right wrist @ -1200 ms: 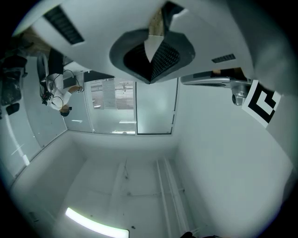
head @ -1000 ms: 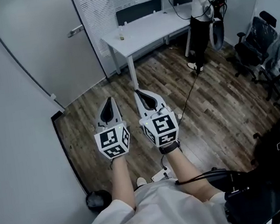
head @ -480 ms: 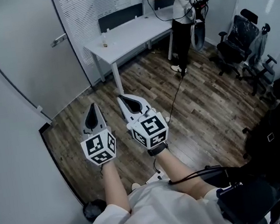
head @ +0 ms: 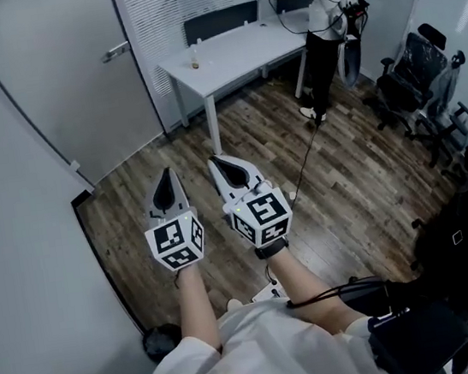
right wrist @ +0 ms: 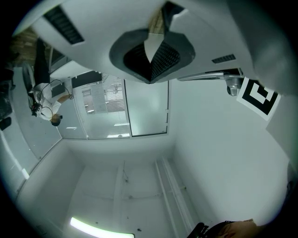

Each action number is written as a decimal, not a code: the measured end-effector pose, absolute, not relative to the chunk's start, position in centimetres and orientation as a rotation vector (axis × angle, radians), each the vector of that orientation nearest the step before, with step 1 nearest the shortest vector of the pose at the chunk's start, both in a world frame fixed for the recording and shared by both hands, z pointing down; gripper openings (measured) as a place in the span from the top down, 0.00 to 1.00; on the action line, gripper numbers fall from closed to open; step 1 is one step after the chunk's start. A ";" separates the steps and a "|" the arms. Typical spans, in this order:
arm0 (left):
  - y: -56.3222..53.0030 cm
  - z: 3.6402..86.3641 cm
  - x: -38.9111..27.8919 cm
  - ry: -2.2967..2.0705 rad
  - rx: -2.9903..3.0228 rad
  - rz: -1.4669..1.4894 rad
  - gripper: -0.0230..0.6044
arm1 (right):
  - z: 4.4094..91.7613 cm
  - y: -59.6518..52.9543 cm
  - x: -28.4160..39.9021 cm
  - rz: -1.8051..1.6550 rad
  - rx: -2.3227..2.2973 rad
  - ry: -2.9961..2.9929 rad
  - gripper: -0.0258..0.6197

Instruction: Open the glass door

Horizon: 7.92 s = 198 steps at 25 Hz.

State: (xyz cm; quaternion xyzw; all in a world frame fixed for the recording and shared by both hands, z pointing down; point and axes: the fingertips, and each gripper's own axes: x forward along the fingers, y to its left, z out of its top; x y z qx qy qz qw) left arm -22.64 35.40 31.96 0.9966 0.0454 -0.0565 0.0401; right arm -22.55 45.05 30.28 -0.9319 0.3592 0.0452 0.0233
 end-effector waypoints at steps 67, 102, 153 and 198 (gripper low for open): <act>17.2 36.3 10.4 -0.153 3.052 -0.078 0.96 | 35.7 25.5 14.9 0.042 -2.712 1.416 0.96; -6.8 36.8 47.0 0.089 2.987 -0.139 0.96 | 35.4 1.9 49.4 0.046 -2.832 1.248 0.96; -19.7 50.1 88.1 0.406 3.368 0.808 0.96 | 39.3 -8.6 90.9 -0.129 -2.820 1.243 0.96; -20.3 55.7 91.1 0.857 3.277 0.742 0.85 | 43.3 -7.3 98.0 -0.269 -2.879 1.099 0.96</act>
